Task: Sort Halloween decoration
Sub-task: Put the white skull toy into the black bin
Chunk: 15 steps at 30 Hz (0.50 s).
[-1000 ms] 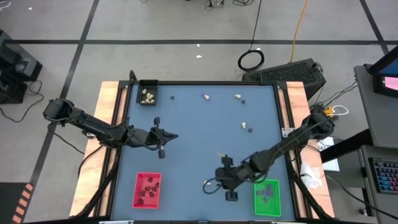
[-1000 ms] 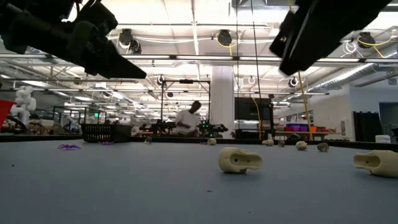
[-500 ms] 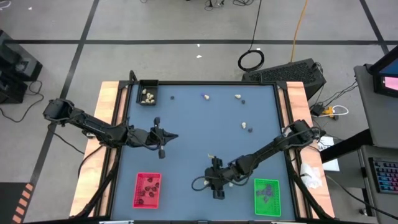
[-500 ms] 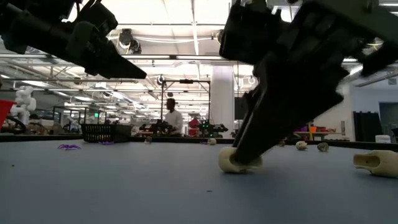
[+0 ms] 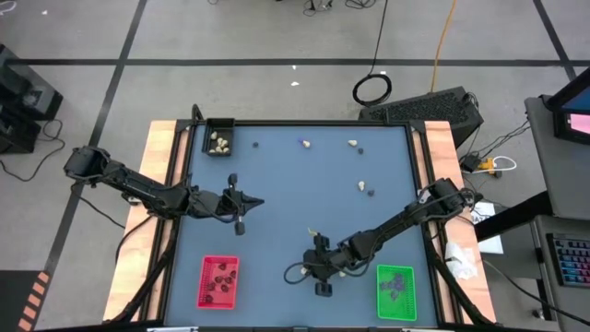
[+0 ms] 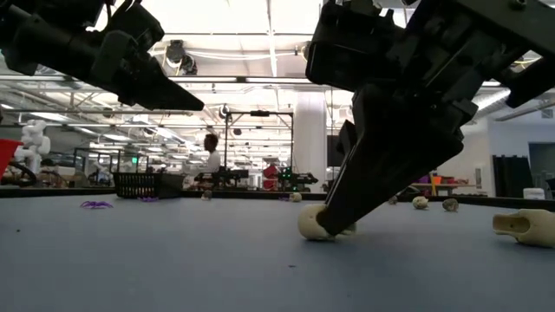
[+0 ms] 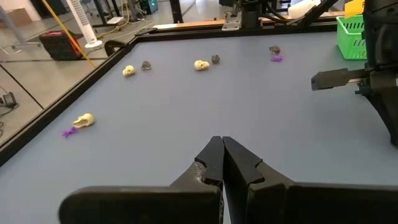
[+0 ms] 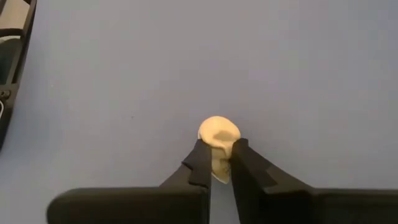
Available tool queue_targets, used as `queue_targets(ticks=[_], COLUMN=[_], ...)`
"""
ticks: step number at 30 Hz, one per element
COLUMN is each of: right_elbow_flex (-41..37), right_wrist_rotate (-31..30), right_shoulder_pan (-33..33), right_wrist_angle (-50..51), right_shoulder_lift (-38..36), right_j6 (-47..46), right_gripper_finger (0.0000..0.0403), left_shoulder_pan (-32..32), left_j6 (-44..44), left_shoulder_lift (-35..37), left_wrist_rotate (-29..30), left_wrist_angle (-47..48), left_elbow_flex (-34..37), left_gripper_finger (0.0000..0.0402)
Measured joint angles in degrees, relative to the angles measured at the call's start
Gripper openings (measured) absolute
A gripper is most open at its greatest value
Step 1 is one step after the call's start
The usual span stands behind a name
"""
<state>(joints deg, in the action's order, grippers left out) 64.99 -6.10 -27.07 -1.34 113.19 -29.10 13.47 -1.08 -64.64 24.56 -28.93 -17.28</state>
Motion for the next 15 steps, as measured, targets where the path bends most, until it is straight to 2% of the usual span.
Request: queue_targets(ticks=[12,15], right_elbow_flex=[0.37,0.56], right_wrist_rotate=[-1.57,-1.44], right_shoulder_pan=[1.44,2.08], right_wrist_angle=[-0.46,-0.32], right_shoulder_lift=[0.11,0.13], right_j6=[4.03,3.69], right_gripper_finger=[0.0026,0.0037], left_shoulder_pan=[0.00,0.00], left_j6=[0.00,0.00], left_shoulder_lift=[0.00,0.00], left_wrist_rotate=[0.02,0.02], left_wrist_angle=[-0.04,-0.04], left_elbow_flex=[0.00,0.00], left_gripper_finger=[0.0001,0.0001])
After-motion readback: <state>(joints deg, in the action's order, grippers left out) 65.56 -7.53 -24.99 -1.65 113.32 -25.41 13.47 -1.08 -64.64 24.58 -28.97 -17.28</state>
